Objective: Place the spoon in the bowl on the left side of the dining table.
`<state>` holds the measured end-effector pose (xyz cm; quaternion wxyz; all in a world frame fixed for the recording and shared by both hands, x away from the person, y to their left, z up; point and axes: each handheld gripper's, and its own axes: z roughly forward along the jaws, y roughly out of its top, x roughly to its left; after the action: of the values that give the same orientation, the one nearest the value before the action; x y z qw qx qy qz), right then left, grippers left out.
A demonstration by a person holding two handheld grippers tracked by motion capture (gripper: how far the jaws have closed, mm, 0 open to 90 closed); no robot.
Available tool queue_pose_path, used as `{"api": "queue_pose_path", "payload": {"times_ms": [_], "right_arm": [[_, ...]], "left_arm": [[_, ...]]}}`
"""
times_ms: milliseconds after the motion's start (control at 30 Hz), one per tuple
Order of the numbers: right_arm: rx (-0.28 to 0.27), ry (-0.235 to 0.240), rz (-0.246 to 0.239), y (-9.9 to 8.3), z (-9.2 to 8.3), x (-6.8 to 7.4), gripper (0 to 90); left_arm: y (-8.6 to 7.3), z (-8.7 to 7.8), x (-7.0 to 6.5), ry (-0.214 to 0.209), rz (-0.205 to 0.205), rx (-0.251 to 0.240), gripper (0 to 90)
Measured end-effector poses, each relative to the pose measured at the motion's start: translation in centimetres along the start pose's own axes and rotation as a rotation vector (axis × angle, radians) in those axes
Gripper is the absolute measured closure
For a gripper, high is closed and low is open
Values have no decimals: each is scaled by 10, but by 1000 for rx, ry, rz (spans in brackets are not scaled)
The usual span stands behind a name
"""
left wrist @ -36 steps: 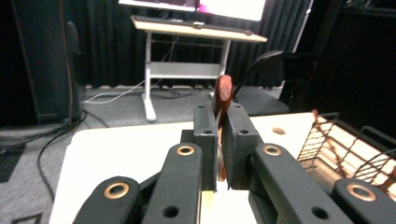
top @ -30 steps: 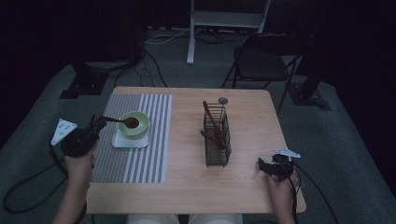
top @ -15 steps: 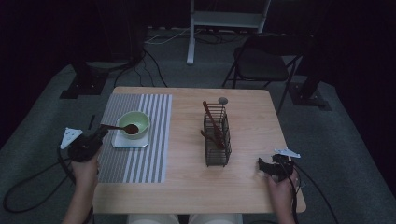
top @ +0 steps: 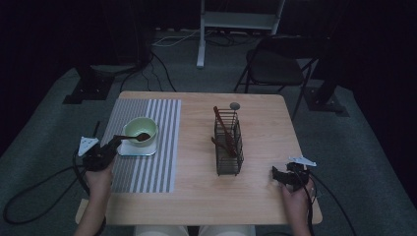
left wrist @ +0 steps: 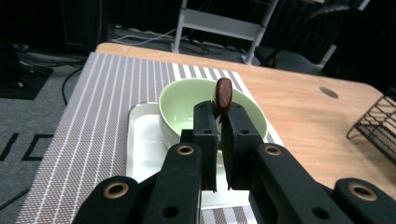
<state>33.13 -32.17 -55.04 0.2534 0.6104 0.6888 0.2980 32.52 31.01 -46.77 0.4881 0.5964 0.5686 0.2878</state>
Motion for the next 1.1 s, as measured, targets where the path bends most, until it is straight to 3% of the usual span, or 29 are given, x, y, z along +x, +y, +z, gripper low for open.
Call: {"api": "queue_pose_path", "payload": {"times_ms": [233, 267, 500, 633, 667, 700, 733, 800, 1000, 1100], "right_arm": [[0, 0, 0, 0, 0, 0, 117], [0, 0, 0, 0, 0, 0, 117], [1, 0, -1, 0, 0, 0, 117], [1, 0, -1, 0, 0, 0, 117], [1, 0, 0, 0, 0, 0, 117], [1, 0, 0, 0, 0, 0, 117], [1, 0, 0, 0, 0, 0, 117], [1, 0, 1, 0, 0, 0, 117], [1, 0, 1, 0, 0, 0, 117], [1, 0, 1, 0, 0, 0, 117]], "left_arm": [[-3, 2, -1, 22, 20, 23, 833], [-5, 3, -3, 45, 37, 25, 830], [-11, 4, -6, 48, 38, 35, 830], [-17, 6, -4, 46, 31, 62, 759], [-18, 6, -4, 48, 22, 58, 686], [-19, 5, -4, 51, 15, 62, 686], [-20, 5, -3, 47, 13, 69, 608], [-23, 3, -3, 50, 13, 75, 536], [-29, -2, -5, 39, 28, 106, 480], [-31, -6, -7, 57, 43, 124, 399]]}}
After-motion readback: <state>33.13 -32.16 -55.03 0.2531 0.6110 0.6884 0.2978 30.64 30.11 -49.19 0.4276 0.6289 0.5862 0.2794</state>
